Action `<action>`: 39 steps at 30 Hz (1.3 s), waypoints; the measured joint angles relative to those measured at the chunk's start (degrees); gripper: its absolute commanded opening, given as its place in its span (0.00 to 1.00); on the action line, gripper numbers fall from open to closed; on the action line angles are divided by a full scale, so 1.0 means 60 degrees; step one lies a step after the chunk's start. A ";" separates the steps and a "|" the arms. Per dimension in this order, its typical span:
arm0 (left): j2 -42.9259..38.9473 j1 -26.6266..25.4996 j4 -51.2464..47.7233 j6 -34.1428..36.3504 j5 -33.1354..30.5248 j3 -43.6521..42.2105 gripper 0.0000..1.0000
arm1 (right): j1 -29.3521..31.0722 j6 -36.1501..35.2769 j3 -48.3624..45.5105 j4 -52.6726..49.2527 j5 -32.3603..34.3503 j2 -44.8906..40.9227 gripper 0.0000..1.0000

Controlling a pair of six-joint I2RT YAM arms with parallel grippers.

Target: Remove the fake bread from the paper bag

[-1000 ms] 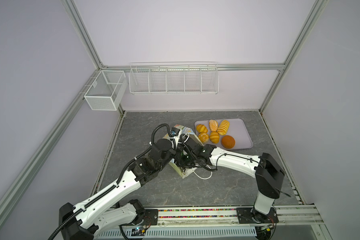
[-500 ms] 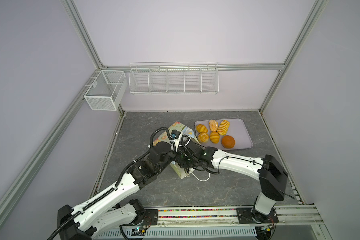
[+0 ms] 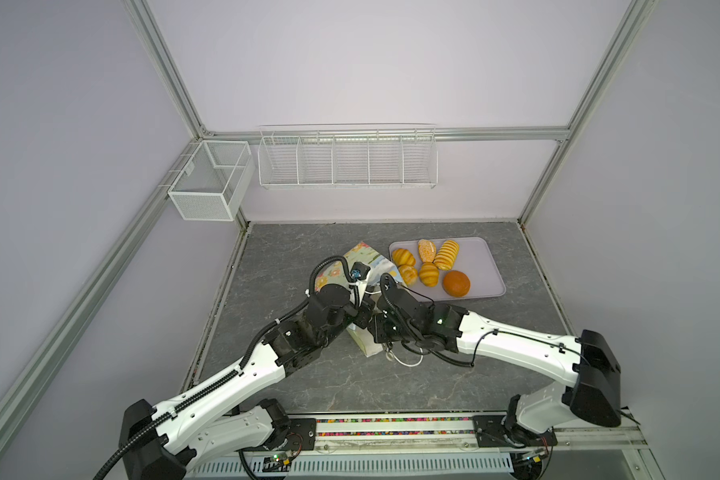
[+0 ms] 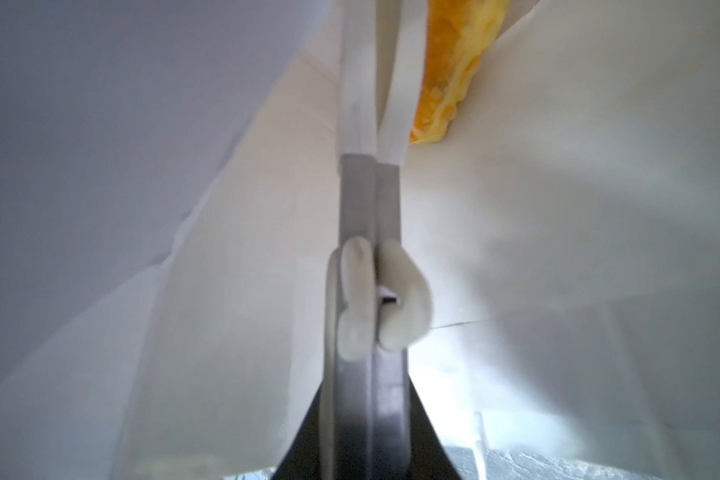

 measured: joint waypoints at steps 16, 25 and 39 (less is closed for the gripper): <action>0.0590 0.0000 -0.0911 -0.0036 -0.0160 0.0787 0.00 | -0.0568 0.0732 -0.1042 0.0364 -0.0834 -0.0313 0.38; 0.0790 0.0004 -0.1180 -0.0219 -0.0178 0.1056 0.00 | -0.0586 0.1111 -0.1045 0.1042 -0.1694 -0.0310 0.42; 0.0863 0.0011 -0.1304 -0.0357 -0.0029 0.1104 0.00 | -0.0951 0.1570 -0.0831 0.0951 -0.2812 0.0652 0.43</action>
